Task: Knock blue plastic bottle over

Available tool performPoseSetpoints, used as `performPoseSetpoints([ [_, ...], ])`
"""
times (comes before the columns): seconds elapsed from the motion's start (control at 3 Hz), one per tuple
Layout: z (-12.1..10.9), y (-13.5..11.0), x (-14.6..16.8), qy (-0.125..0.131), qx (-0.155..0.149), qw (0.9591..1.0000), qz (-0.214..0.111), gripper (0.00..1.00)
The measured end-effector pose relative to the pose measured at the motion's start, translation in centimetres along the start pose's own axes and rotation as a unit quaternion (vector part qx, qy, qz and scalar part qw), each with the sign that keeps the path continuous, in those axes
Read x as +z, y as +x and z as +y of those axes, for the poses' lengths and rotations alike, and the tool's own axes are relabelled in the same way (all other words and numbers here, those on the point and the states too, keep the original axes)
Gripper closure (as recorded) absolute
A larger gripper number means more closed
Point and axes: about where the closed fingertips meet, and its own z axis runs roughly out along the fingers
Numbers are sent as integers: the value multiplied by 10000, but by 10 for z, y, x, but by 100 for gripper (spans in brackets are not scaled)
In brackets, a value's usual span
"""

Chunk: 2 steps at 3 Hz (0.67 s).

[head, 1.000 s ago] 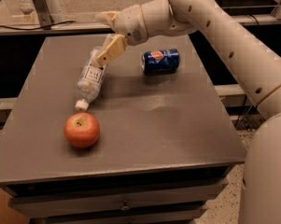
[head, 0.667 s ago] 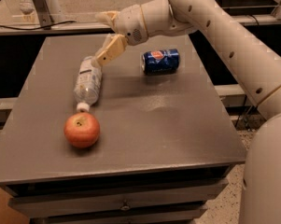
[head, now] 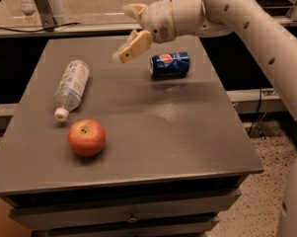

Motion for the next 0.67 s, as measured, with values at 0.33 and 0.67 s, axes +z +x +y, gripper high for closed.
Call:
performPoseSetpoints([
  [0.33,-24,-2,-61,853,-84,9963,46,0],
  [0.67,-43,-7,-135,1791,-165,9836,102,0],
])
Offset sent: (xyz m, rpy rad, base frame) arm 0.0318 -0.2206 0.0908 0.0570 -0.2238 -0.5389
